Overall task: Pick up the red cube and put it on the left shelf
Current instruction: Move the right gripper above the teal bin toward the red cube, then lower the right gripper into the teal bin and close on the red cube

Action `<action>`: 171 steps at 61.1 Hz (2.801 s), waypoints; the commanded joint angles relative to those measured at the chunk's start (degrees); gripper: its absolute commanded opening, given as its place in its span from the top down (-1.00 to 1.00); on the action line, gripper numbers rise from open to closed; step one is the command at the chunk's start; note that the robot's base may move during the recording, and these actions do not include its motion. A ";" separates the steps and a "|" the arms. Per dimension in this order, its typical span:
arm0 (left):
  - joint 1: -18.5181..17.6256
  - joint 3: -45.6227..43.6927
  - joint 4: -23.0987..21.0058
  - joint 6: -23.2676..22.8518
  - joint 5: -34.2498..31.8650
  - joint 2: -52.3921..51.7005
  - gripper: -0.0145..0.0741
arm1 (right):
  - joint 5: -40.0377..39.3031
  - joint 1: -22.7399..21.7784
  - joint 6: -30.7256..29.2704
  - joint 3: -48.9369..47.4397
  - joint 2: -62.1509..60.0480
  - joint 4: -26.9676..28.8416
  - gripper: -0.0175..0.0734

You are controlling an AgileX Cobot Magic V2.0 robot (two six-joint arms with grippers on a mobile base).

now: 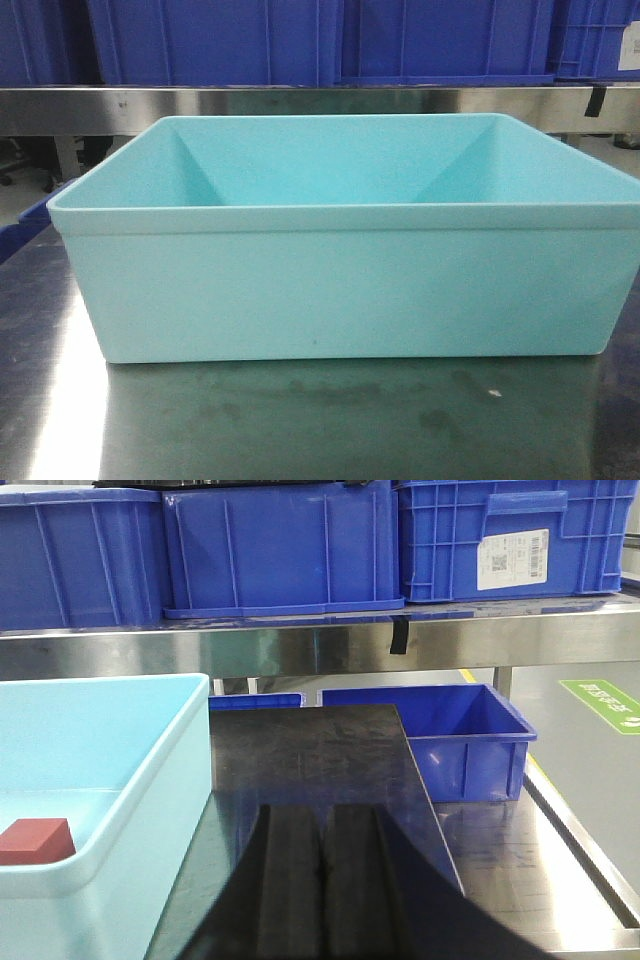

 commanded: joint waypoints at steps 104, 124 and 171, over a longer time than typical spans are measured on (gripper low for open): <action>-0.25 1.32 -0.22 -0.05 -4.93 -0.85 0.44 | 37.66 14.67 -2.54 -64.21 49.46 3.63 0.52; -0.25 1.32 -0.22 -0.05 -4.93 -0.85 0.44 | 47.03 29.06 0.51 -79.47 74.79 3.63 0.50; -0.25 1.32 -0.22 -0.05 -4.93 -0.85 0.44 | 51.51 28.50 7.35 -86.22 90.61 3.63 -0.75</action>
